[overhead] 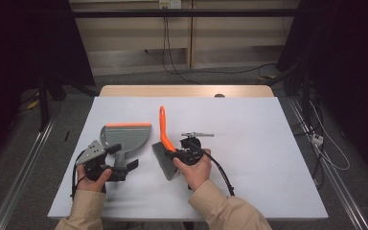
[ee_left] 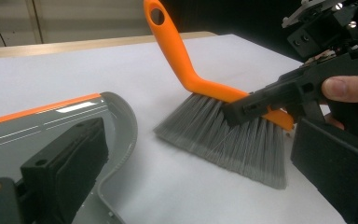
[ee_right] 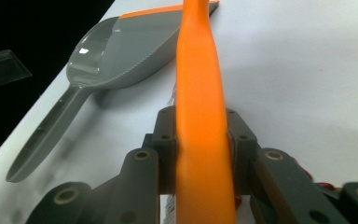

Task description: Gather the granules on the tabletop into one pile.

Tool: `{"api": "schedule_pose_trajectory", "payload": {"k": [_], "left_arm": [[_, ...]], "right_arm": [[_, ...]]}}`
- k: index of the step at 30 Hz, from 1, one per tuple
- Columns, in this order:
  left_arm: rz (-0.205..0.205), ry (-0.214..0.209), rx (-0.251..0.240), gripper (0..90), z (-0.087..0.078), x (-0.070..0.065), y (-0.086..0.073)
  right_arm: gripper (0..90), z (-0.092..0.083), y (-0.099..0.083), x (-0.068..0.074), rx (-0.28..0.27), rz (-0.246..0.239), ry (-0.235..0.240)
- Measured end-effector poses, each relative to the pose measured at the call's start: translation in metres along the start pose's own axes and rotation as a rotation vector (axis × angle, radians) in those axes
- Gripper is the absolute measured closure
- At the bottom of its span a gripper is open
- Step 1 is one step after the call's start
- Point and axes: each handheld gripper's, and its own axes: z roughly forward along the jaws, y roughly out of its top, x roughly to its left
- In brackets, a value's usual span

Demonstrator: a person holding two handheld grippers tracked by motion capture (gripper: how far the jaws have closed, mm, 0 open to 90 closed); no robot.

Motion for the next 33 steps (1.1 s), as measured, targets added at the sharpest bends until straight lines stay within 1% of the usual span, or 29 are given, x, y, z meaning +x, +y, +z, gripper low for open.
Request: {"api": "schedule_pose_trajectory", "payload": {"k": [5, 15, 23, 29, 33], "left_arm": [[0.003, -0.002, 0.0, 3.6, 0.0, 0.0, 0.0], [-0.001, -0.005, 0.0, 3.6, 0.001, -0.001, 0.0], [0.003, -0.008, 0.005, 3.6, 0.001, -0.001, 0.0], [0.008, -0.007, 0.007, 3.6, 0.001, -0.001, 0.0], [0.002, -0.007, 0.002, 3.6, 0.002, -0.002, 0.0]], "right_arm": [[71.1, -0.003, 0.0, -0.004, 0.004, 0.008, -0.015], [71.0, -0.01, 0.001, -0.009, 0.004, 0.002, -0.052], [70.9, -0.016, 0.001, -0.017, 0.007, 0.03, -0.067], [70.9, -0.021, 0.001, -0.02, 0.004, 0.038, -0.092], [70.9, -0.025, 0.0, -0.022, -0.002, 0.051, -0.103]]}}
